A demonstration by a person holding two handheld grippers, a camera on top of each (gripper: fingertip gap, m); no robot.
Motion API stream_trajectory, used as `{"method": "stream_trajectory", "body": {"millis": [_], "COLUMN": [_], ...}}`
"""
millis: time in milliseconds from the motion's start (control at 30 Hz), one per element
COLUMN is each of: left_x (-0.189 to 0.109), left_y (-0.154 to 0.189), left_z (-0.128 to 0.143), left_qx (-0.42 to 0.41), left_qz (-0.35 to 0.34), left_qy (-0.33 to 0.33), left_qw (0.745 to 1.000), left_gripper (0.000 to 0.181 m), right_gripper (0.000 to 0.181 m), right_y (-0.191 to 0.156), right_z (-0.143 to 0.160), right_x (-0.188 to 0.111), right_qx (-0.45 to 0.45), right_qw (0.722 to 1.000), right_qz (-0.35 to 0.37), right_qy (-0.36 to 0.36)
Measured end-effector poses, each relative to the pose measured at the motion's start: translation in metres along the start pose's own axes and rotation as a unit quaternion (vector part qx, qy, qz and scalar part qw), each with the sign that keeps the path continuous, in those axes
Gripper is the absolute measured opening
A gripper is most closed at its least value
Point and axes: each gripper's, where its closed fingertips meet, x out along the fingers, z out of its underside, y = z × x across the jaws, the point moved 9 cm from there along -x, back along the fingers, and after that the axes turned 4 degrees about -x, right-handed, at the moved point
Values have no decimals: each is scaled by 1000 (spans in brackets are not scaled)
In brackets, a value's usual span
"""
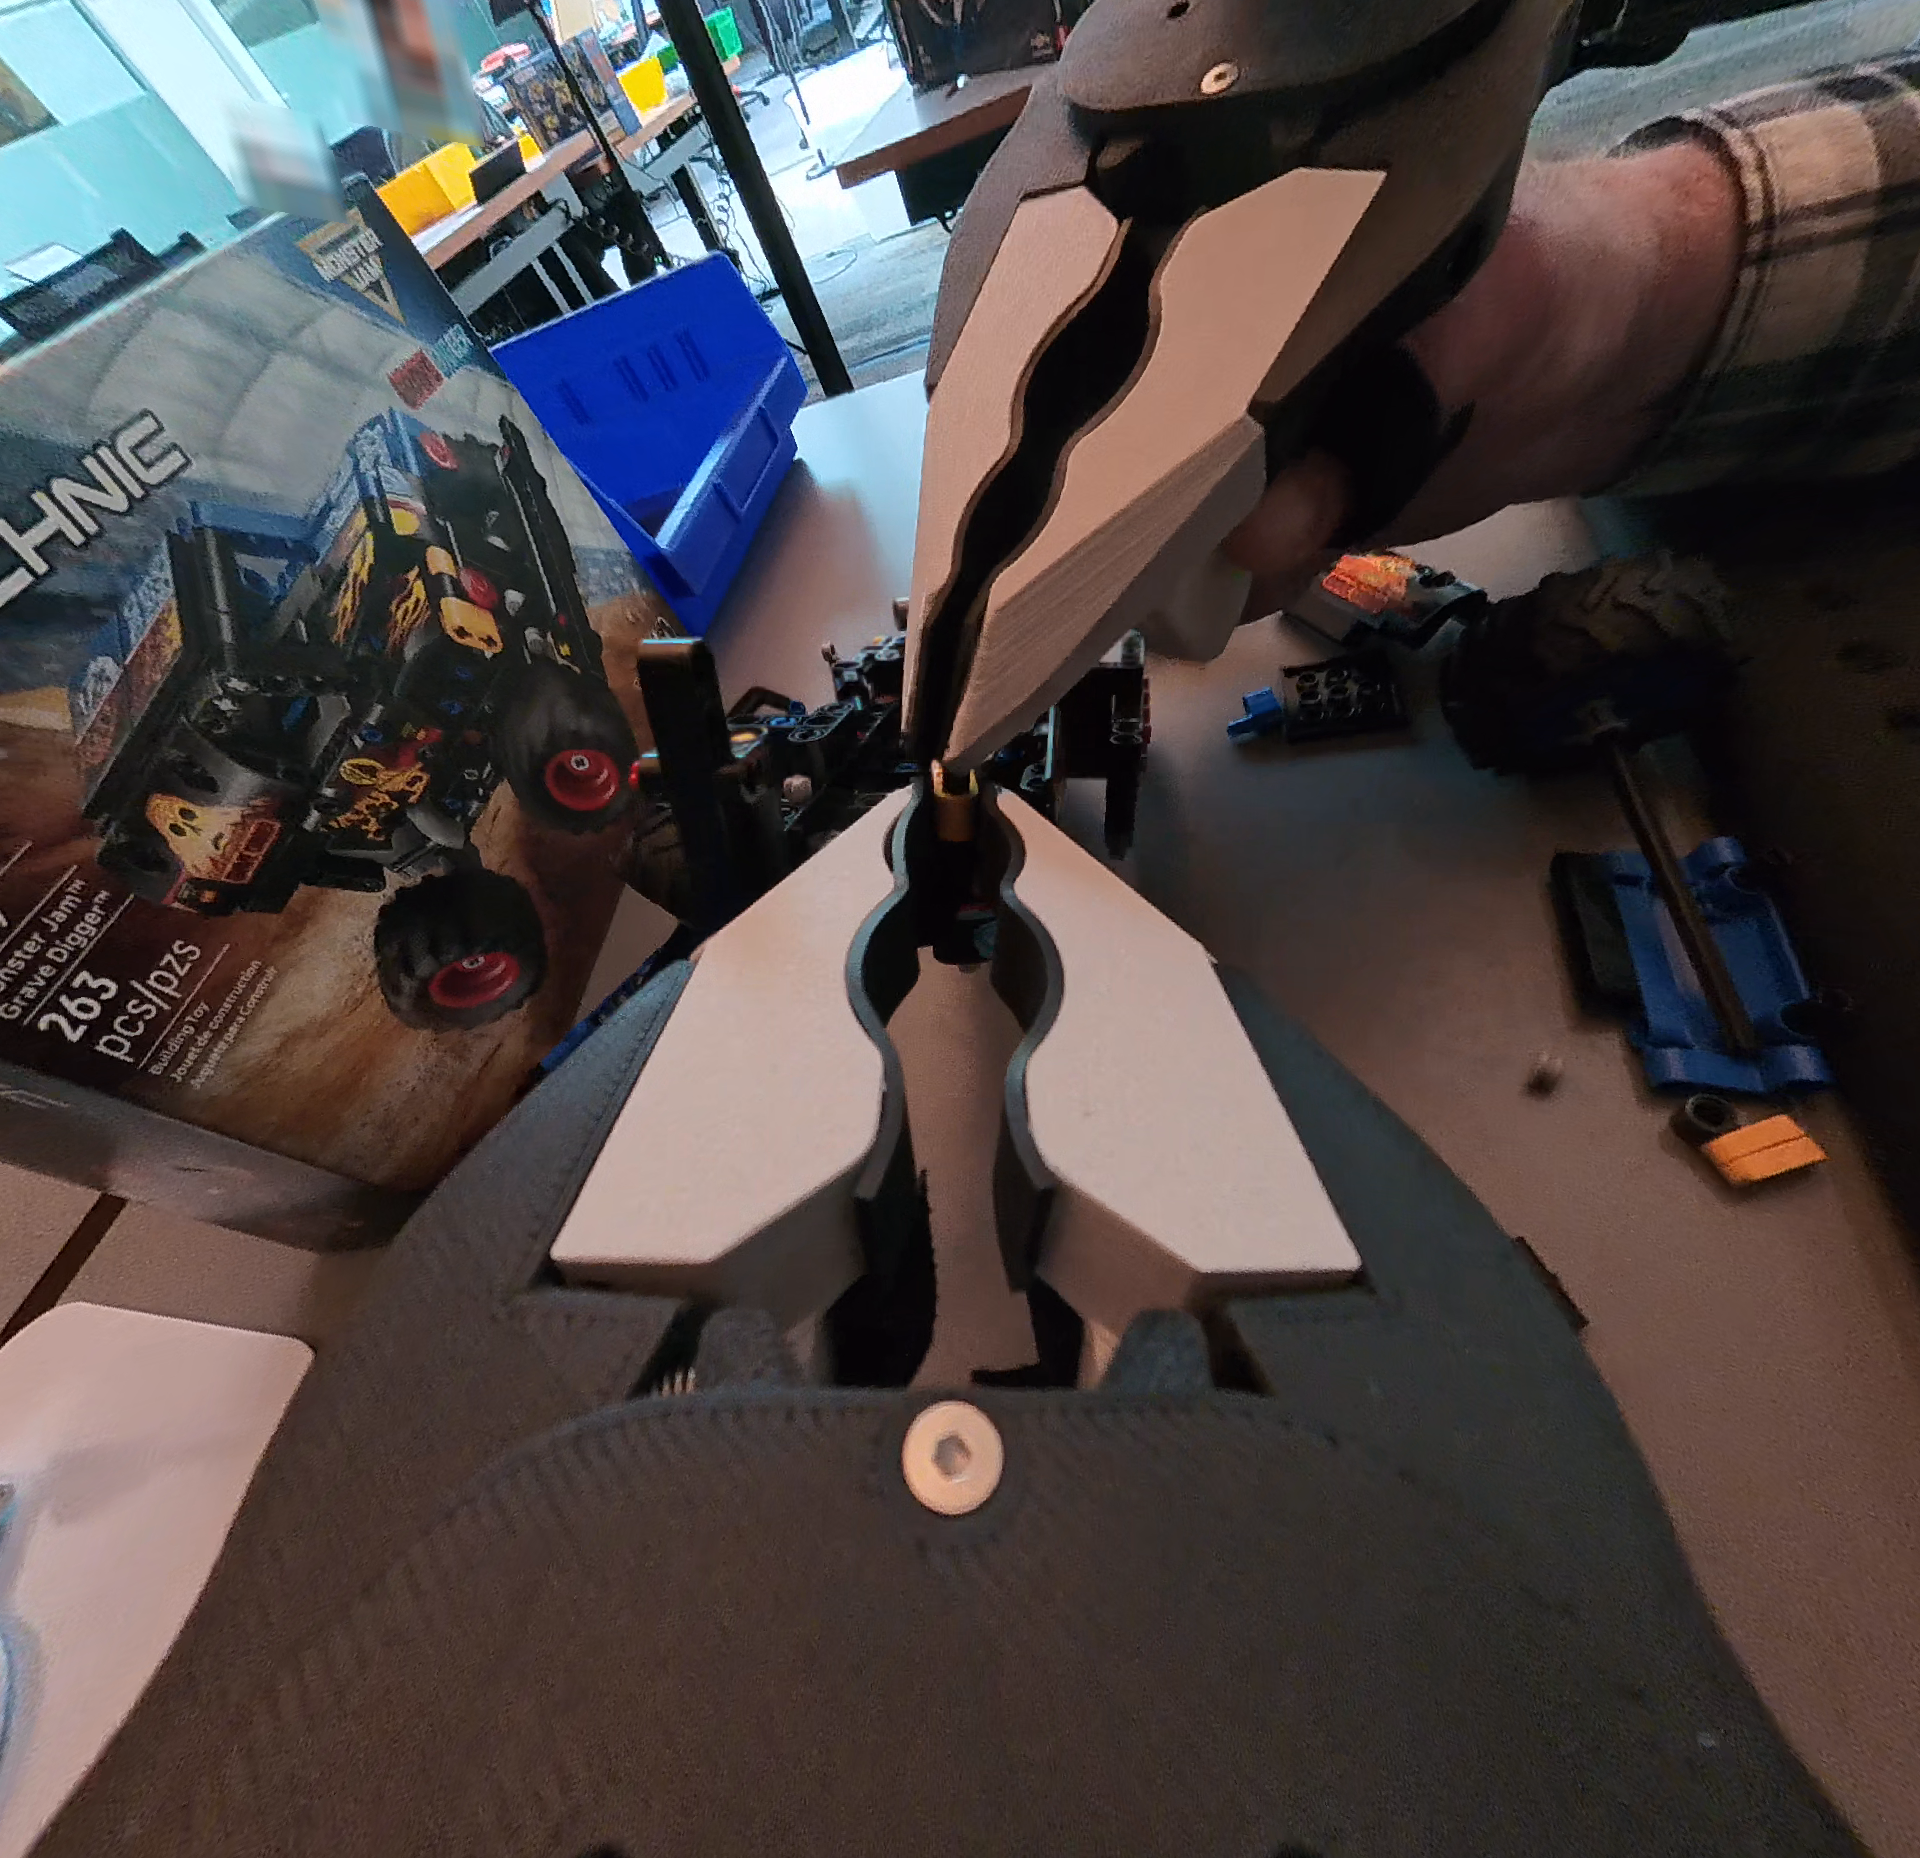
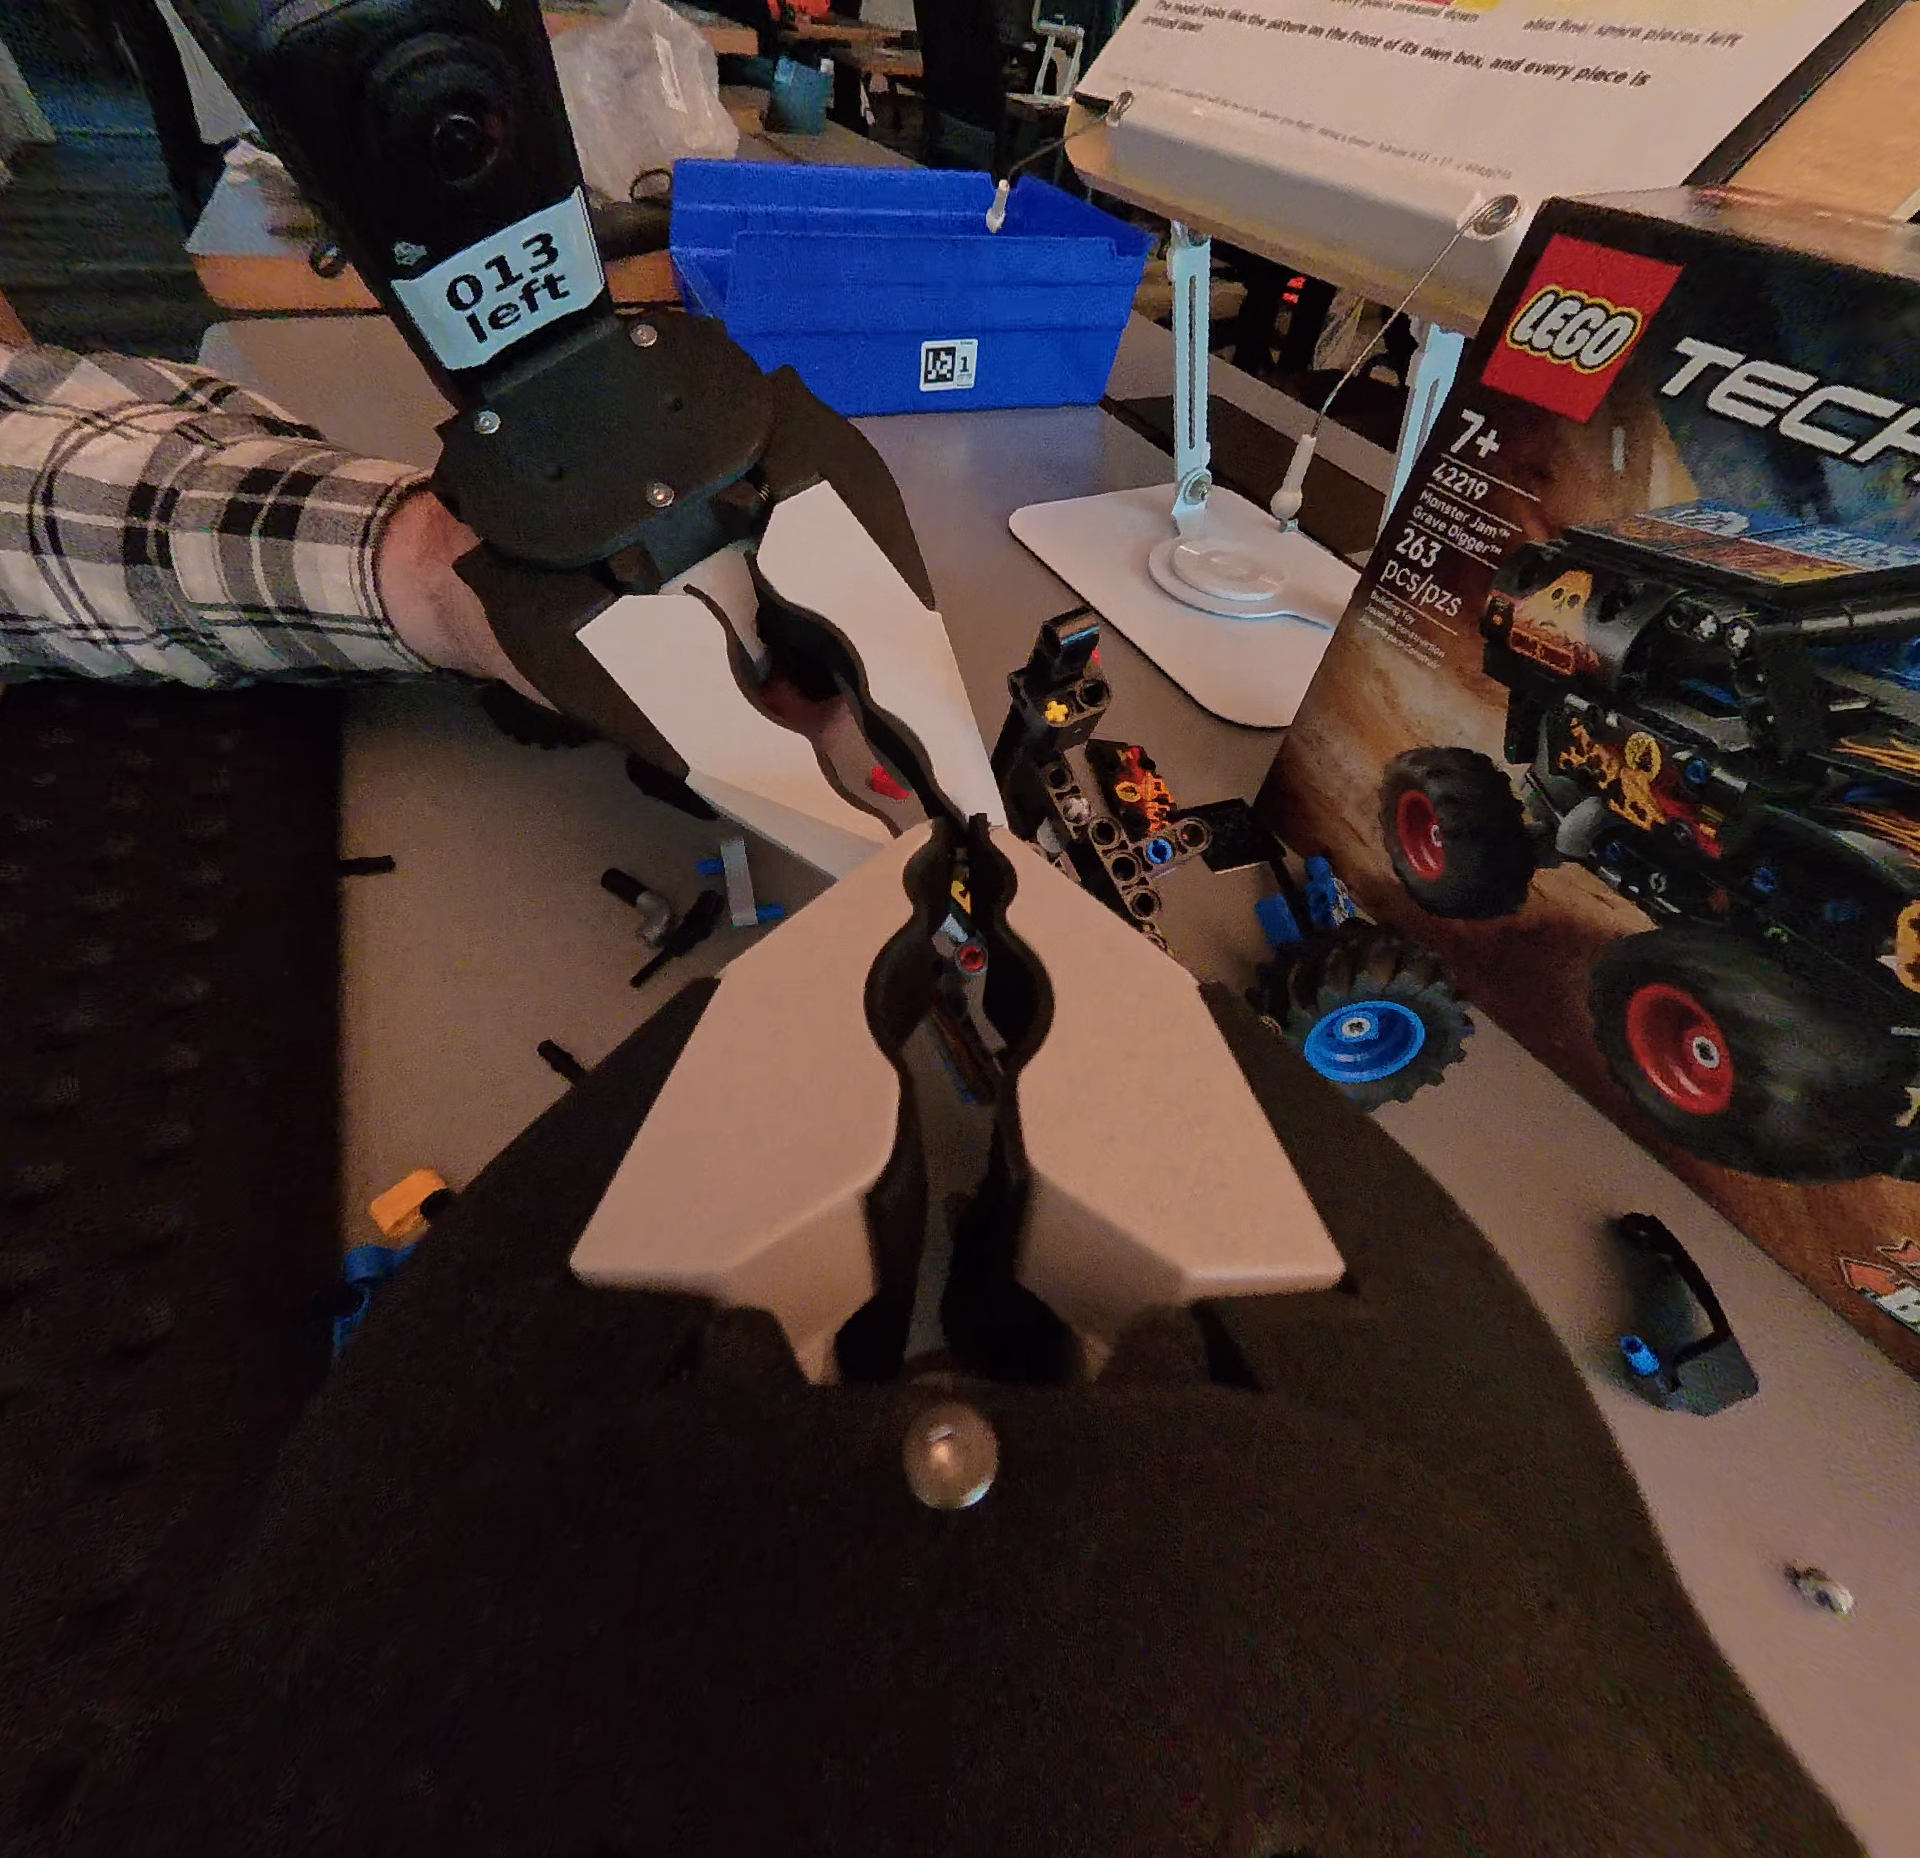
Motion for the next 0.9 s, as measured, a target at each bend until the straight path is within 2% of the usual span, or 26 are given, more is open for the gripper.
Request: {"method": "stream_trajectory", "body": {"millis": [67,100,133,167,200,233,300,467,700,900], "left_x": [1,5,3,-5,-10,-4,11,2,4,6], "left_y": [-1,-5,-11,-16,-7,3,5,1,2,1], "left_z": [5,25,39,27,4,-3,10,10,10,19], "left_qx": [6,23,18,-12,-8,16,36,24,20,22], "left_qz": [0,-24,-30,-31,-17,-9,2,-4,0,-1], "left_qy": [-9,-101,-109,-85,-19,-21,-75,-58,-62,-84], "left_qw": [1000,994,993,996,1000,1000,997,998,998,996], "left_gripper": [7,9,7,6,6,6,8,7,8,10], "right_gripper": [0,0,0,0,0,0,0,16,5,2], "right_y": [0,3,16,26,29,26,23,-2,2,-2], "right_z": [0,-12,-24,-22,-15,-11,-8,10,14,18], "right_x": [0,-14,-39,-56,-59,-54,-37,2,15,24], "right_qx": [-3,21,52,56,57,54,45,-28,4,-31], "right_qw": [1000,996,985,981,985,989,995,998,997,992], "right_qz": [3,0,20,54,56,41,15,-15,-4,9], "right_qy": [-2,84,162,175,155,130,85,-56,-77,-122]}}
